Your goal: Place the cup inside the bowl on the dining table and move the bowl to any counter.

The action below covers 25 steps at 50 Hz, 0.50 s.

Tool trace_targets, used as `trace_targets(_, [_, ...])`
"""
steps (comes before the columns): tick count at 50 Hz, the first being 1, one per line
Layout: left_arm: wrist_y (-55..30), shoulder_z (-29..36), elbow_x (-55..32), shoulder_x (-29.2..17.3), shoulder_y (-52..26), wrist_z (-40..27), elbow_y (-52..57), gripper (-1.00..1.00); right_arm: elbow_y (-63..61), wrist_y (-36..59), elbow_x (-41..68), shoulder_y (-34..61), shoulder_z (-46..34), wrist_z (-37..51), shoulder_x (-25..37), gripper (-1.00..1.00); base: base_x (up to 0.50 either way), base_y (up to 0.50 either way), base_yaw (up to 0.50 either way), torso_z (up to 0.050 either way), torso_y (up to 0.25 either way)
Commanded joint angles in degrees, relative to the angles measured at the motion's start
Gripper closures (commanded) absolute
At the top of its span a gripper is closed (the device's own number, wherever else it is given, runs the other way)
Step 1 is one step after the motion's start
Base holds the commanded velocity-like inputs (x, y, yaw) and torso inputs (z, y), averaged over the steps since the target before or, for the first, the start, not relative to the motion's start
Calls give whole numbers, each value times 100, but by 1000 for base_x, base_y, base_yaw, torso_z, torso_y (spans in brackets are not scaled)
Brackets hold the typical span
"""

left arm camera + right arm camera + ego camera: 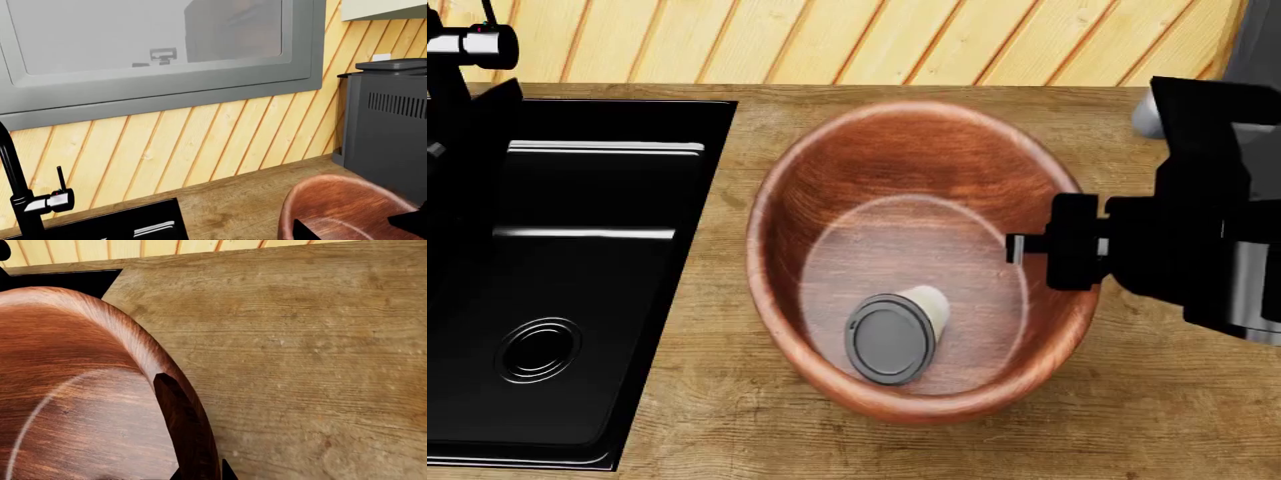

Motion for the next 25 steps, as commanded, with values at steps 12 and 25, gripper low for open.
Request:
trace_targets(12, [163, -33, 87, -35, 124, 7, 37, -100, 141, 309, 125, 147, 63, 6, -87, 100, 0, 0, 0, 1, 1])
trace_targets(25, [231, 84, 347, 198, 138, 47, -75, -100, 278, 506, 65, 273, -66, -42, -180, 100, 0, 0, 0, 0, 0])
